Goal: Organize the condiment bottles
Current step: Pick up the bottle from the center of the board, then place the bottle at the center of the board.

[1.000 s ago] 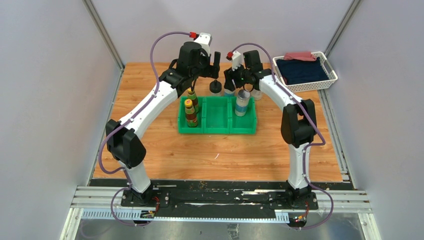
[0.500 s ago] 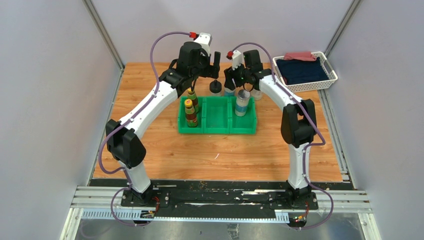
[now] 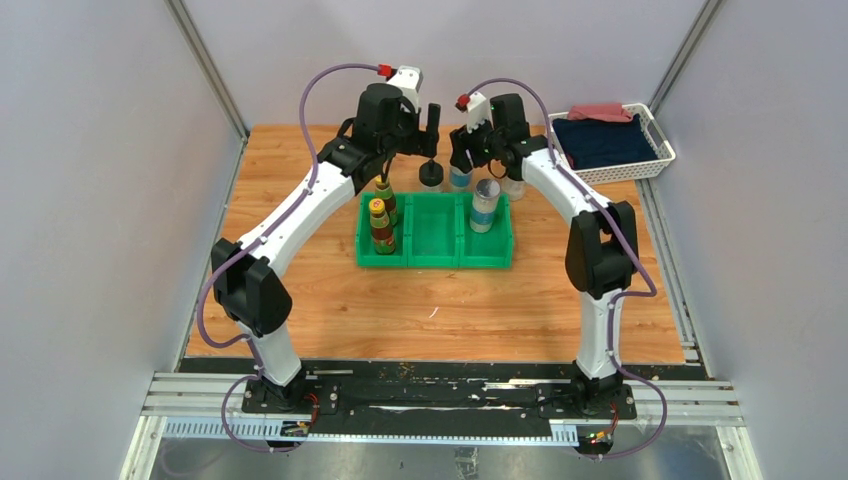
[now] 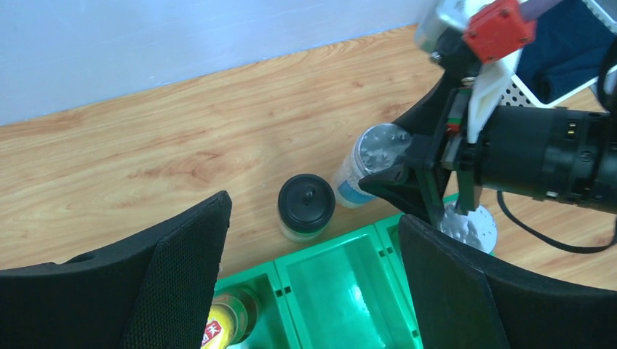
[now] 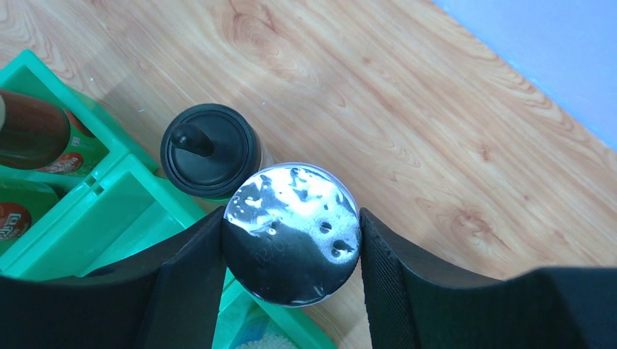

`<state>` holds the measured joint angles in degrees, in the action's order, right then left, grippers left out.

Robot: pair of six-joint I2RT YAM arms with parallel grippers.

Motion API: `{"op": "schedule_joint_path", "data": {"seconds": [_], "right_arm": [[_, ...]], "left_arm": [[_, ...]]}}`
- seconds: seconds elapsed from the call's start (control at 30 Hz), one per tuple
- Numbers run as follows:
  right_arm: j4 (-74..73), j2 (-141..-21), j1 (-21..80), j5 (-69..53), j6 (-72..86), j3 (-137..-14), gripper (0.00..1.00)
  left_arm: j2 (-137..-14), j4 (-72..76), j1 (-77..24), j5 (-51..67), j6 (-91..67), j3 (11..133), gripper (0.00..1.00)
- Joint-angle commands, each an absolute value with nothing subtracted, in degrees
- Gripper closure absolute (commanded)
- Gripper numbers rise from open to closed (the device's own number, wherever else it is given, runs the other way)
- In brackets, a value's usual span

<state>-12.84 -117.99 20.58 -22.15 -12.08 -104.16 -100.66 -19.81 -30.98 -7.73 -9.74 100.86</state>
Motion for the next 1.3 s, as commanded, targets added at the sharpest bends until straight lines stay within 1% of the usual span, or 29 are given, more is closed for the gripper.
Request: {"op": "schedule_joint_path", "data": {"seconds": [0.0,0.53,0.83,1.27], "right_arm": [[-8.5,-112.3,21.0,-20.7,-12.3,-104.3,1.0],[-6.9,-102.1,20.8,-14.7,-11.1,-103.5,1.0],[-6.2,-92.8,20.8,-7.7,-11.0,-98.7,1.0],[-11.3,-82.7,20.8,13.0,-8.1,-92.2,1.0]], "left_arm": [[-100.8,-20.3,-30.1,-7.4,-10.6,100.9,0.08],[-100.2,-21.3,-29.5,-5.8,-11.6,100.5,0.08],[-102.1,-23.6,-29.5,-2.0,-11.7,102.2,0.08],[-108.0,-30.4,-29.5,2.8,-9.8,109.8,0.08]]}}
